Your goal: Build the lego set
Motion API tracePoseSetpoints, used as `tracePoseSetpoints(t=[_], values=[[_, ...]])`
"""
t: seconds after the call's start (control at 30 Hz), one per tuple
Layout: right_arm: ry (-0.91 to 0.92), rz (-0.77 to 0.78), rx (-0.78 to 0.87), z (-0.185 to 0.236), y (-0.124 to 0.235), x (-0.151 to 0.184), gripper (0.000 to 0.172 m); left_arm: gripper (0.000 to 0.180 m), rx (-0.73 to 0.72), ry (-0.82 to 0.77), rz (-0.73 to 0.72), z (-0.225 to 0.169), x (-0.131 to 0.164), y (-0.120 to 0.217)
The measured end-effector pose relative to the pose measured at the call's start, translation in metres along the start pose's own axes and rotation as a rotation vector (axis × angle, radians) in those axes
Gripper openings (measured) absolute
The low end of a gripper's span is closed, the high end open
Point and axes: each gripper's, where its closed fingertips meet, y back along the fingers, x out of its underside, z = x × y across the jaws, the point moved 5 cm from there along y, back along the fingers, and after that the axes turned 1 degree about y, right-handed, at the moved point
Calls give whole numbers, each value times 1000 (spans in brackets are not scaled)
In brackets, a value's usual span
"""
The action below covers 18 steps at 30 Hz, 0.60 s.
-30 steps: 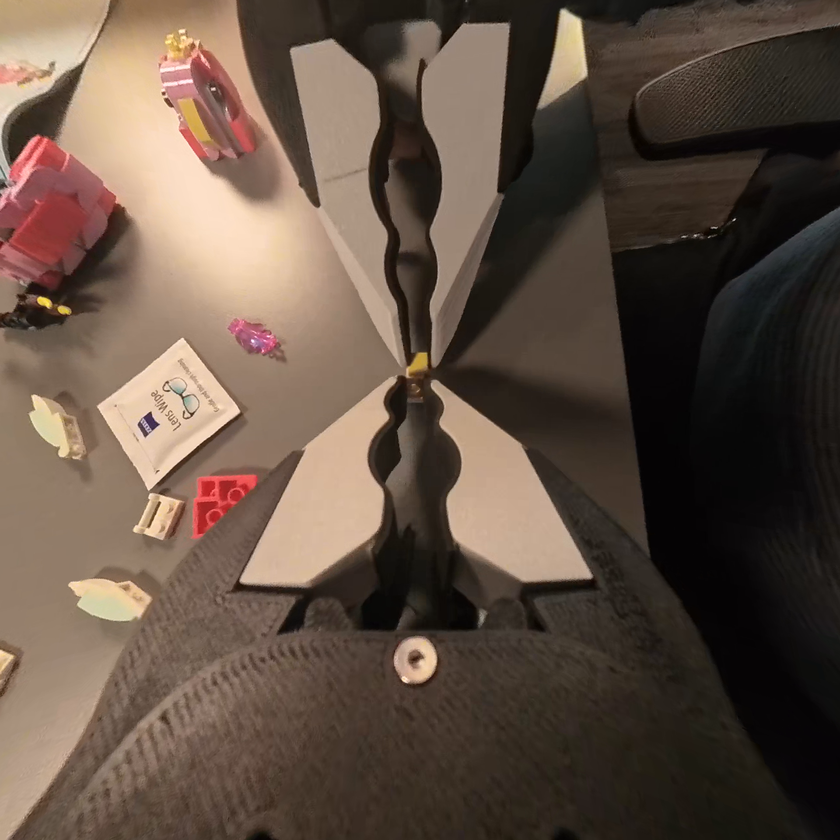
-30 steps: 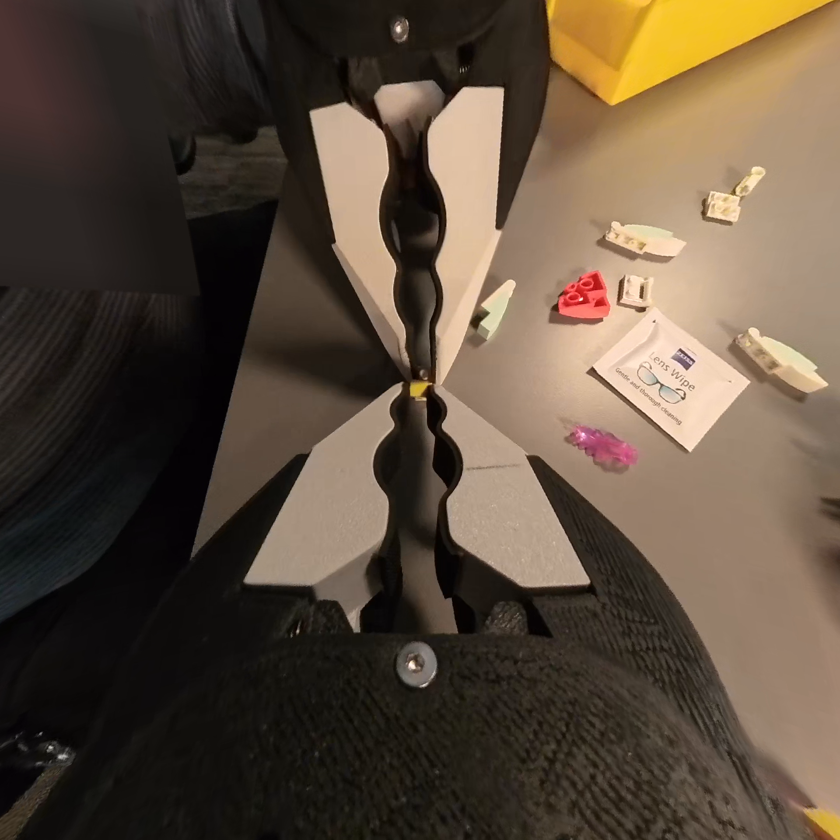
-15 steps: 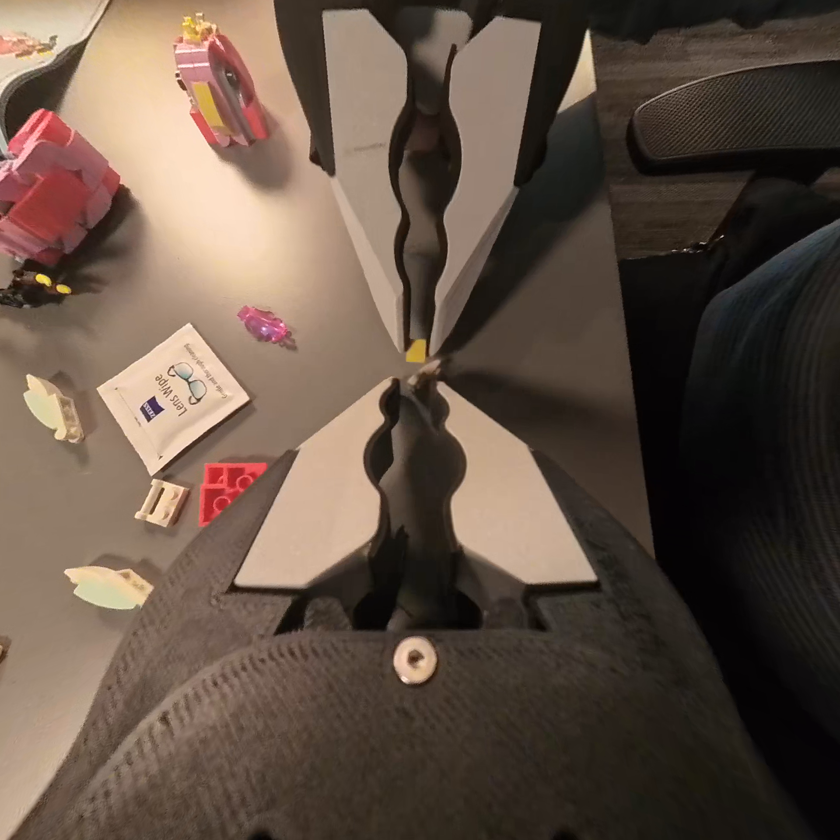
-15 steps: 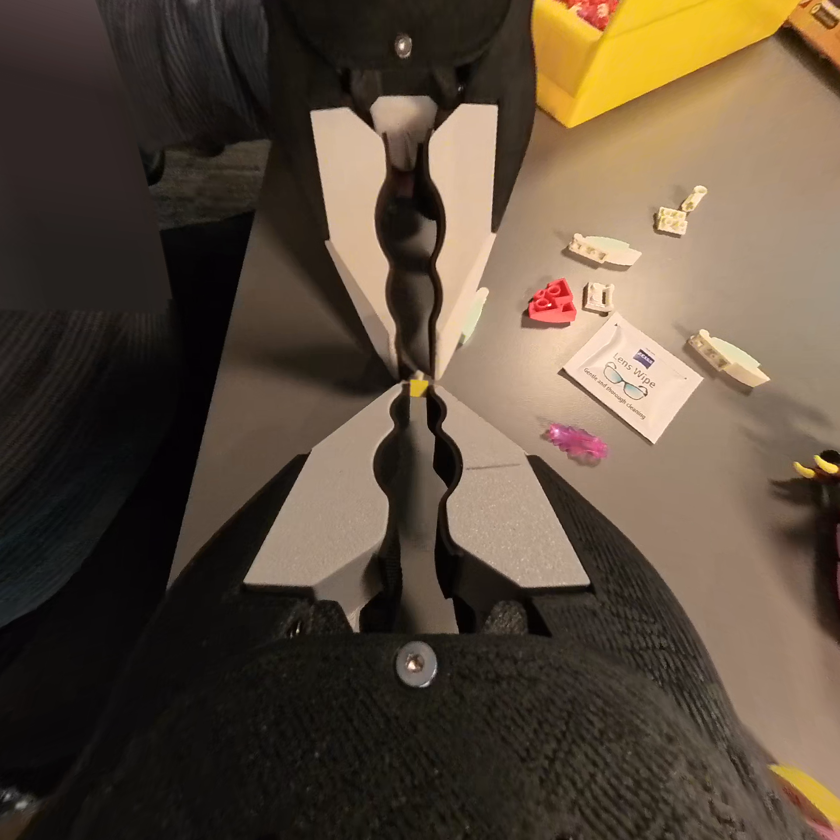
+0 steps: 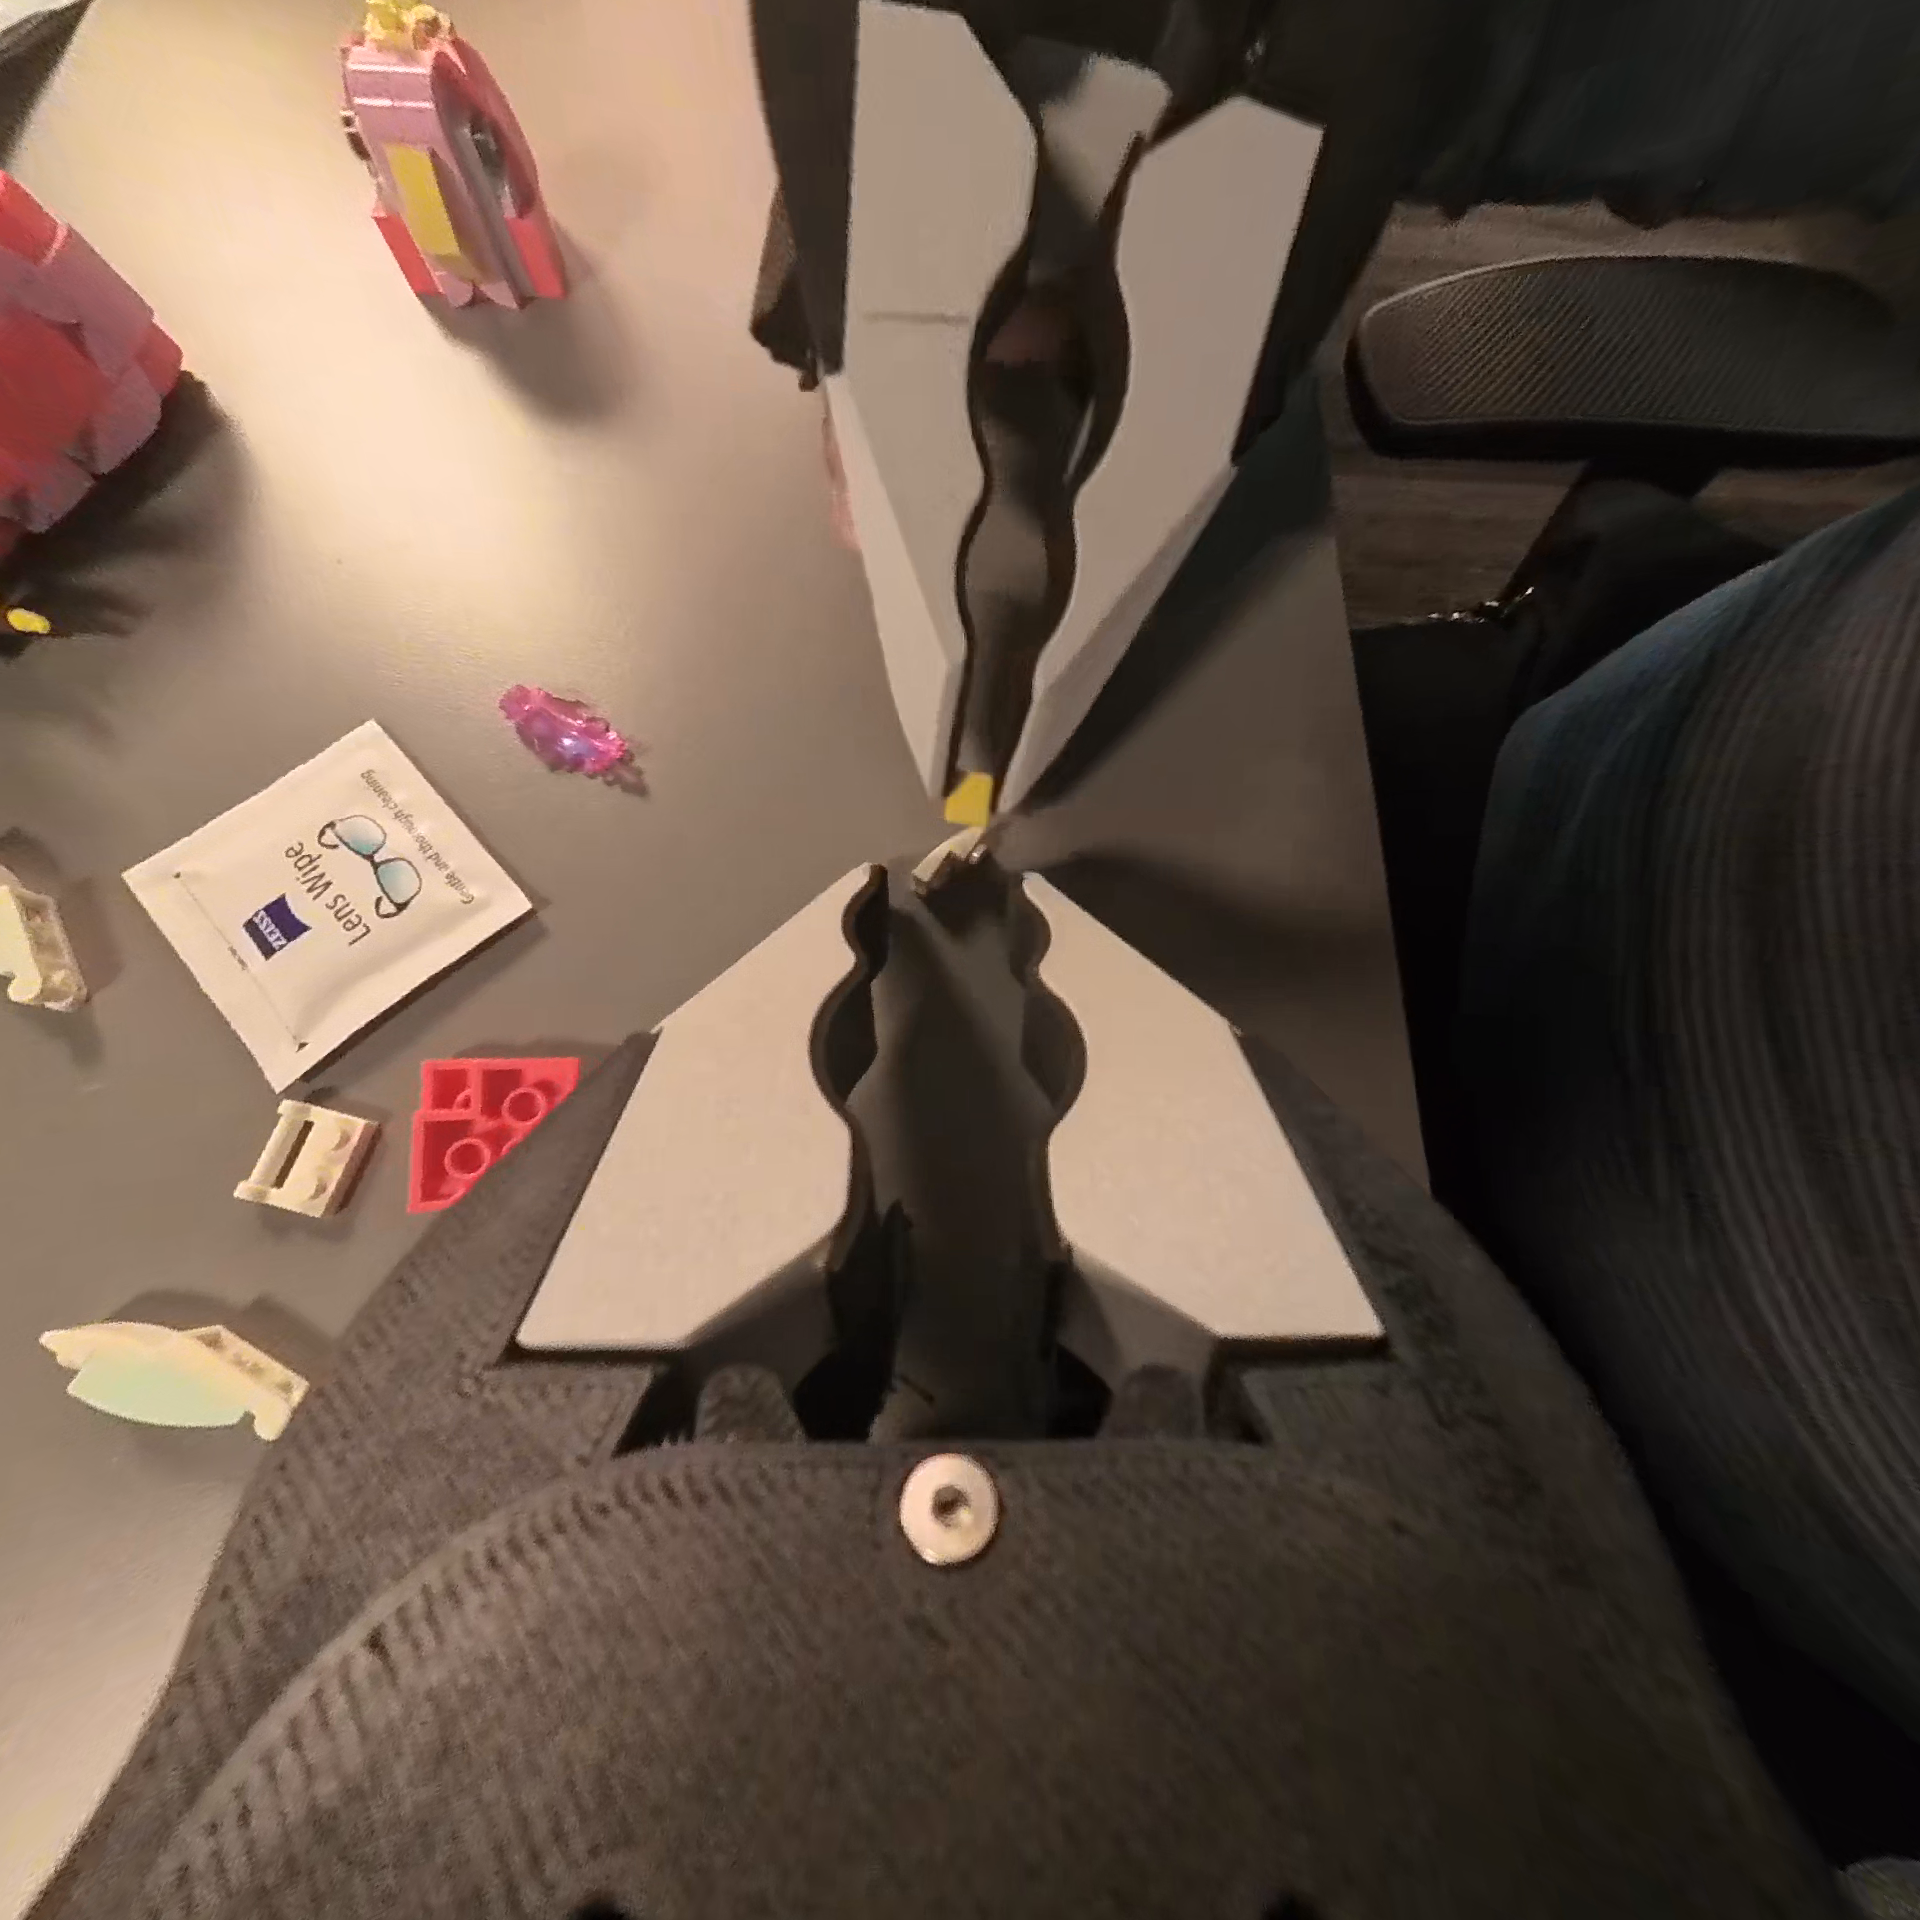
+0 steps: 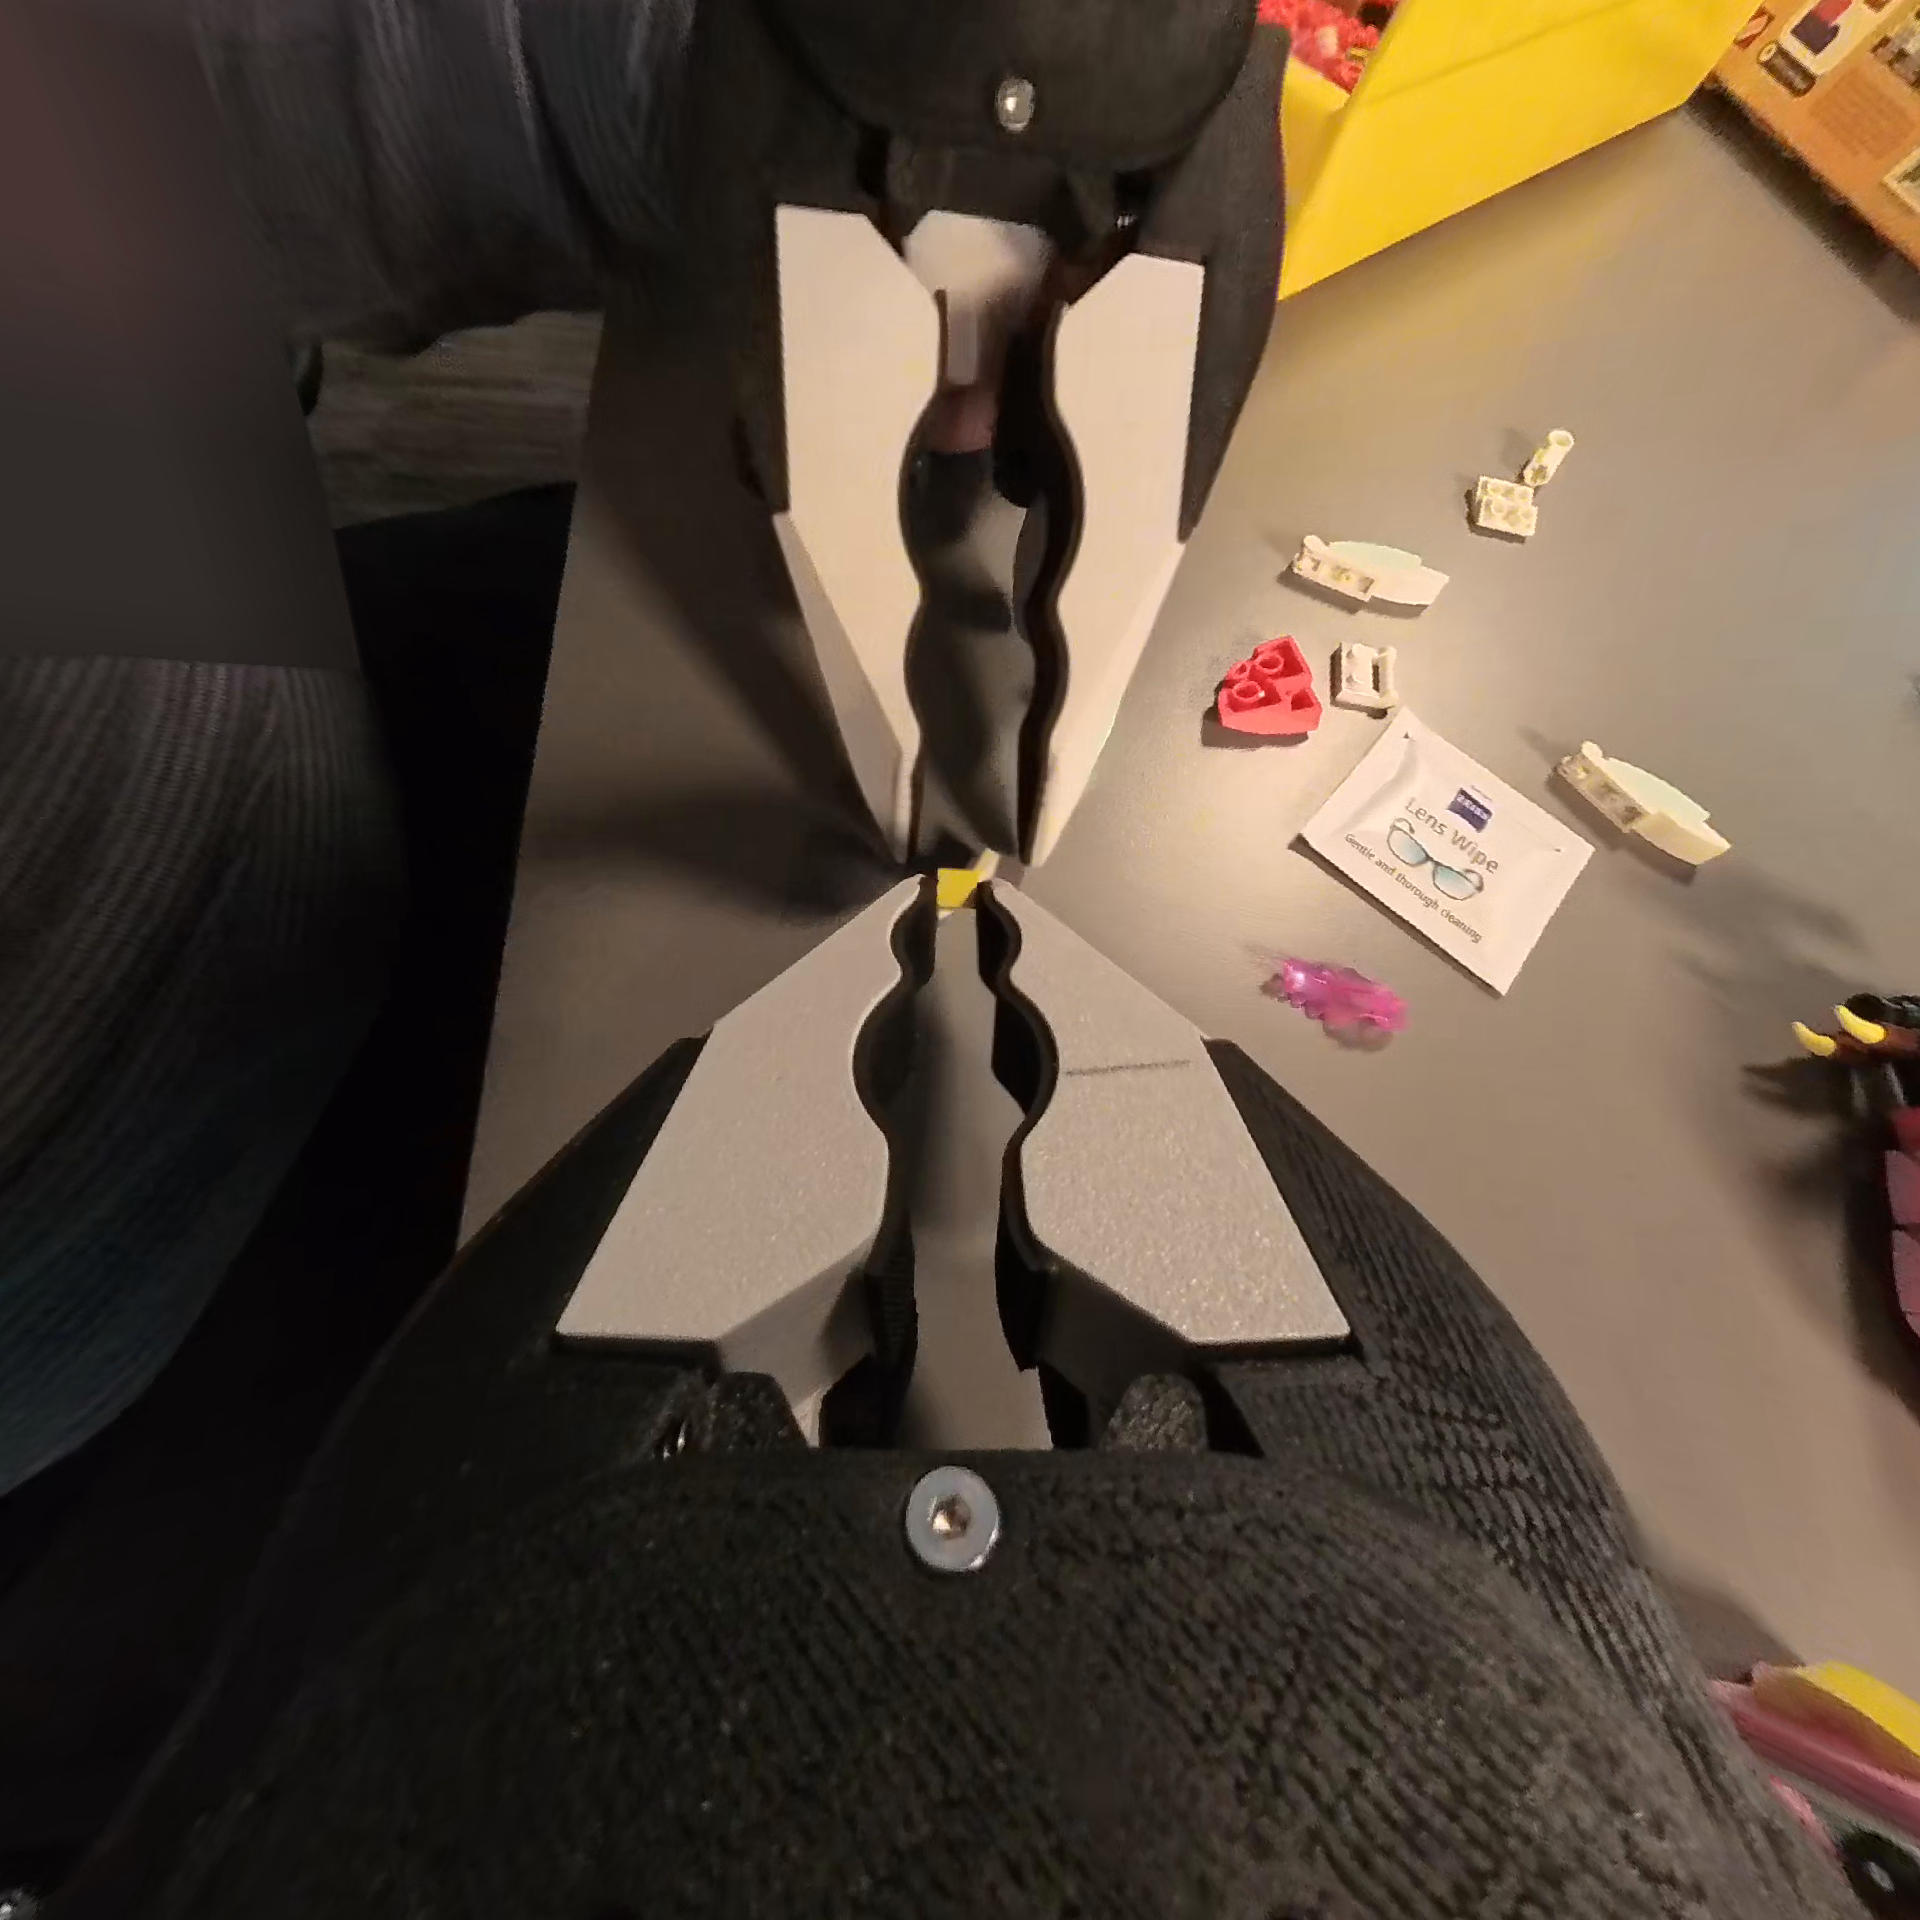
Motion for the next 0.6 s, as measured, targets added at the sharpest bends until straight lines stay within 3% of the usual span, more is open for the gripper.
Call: tracePoseSetpoints(t=[0.17,0.3,0.6], values=[[-15,-22,112,-6,4,-1,6,14,-25,-52,-6,3,-2,-1],[-82,84,164,-11,4,12,6,4,-17,-65,22,4,-2,-6],[-229,230,67,-21,8,15,12,4,-25,-25,22,7,-1,-5]])
